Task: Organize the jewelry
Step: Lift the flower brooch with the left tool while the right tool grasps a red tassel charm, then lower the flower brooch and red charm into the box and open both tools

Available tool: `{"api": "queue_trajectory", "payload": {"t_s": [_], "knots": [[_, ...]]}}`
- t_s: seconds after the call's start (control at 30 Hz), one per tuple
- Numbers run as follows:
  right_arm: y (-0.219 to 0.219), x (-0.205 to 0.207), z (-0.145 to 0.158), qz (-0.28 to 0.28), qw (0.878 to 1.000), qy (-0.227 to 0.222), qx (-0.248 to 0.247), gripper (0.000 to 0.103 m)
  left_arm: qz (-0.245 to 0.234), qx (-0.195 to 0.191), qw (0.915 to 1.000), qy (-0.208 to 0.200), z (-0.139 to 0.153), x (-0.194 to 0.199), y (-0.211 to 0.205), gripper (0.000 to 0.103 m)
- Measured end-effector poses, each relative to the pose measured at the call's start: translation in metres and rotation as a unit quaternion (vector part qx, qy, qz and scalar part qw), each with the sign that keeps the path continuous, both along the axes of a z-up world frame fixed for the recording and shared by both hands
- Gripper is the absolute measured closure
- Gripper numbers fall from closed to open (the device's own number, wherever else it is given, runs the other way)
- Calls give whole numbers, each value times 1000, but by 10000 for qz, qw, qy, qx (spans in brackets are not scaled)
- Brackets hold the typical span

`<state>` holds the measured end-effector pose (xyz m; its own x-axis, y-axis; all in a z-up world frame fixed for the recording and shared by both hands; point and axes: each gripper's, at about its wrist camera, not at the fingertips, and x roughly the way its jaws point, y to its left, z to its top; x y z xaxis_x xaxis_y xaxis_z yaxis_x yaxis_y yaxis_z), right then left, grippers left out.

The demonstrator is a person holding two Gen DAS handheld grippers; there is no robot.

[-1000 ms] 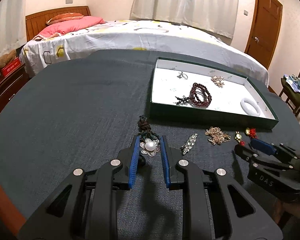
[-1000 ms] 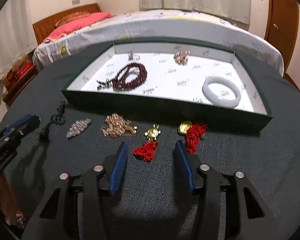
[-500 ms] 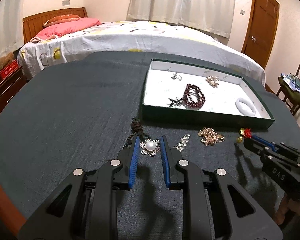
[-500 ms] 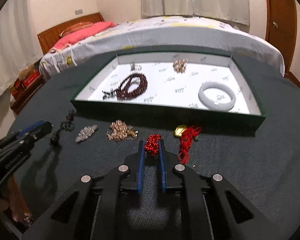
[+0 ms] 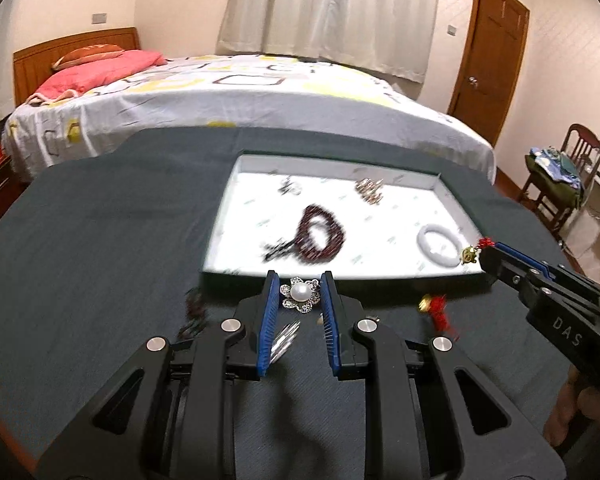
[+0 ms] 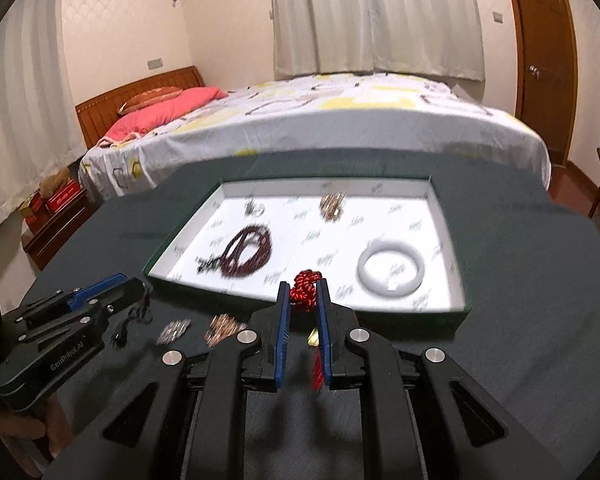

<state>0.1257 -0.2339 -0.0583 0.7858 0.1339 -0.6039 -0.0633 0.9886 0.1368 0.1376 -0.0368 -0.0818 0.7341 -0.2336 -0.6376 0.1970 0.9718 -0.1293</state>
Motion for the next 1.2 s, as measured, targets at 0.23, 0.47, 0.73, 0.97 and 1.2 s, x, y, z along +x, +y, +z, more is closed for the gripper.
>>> {"api": "queue_trajectory", "payload": {"t_s": [0.23,0.47,0.73,0.97,1.2], "knots": [[-21,37,18,-168,9991,-363,-108,89,-270,-105,9996,-73,12,50,-37,82],[-38,88,16,-214,9988,-413,-179,89,-372,25,9992,-128,12,113,-74,82],[-51,143,-15,-296,9994,14,-168,90,-322,167,9986,379,-17,184,-98,82],[-54,169,-33,-312,9979,522,-235,89,-266,275,9958,834,-37,212,-104,82],[-56,177,-41,-328,9954,843,-318,89,-285,131,9889,1454,-51,226,-99,82]]}}
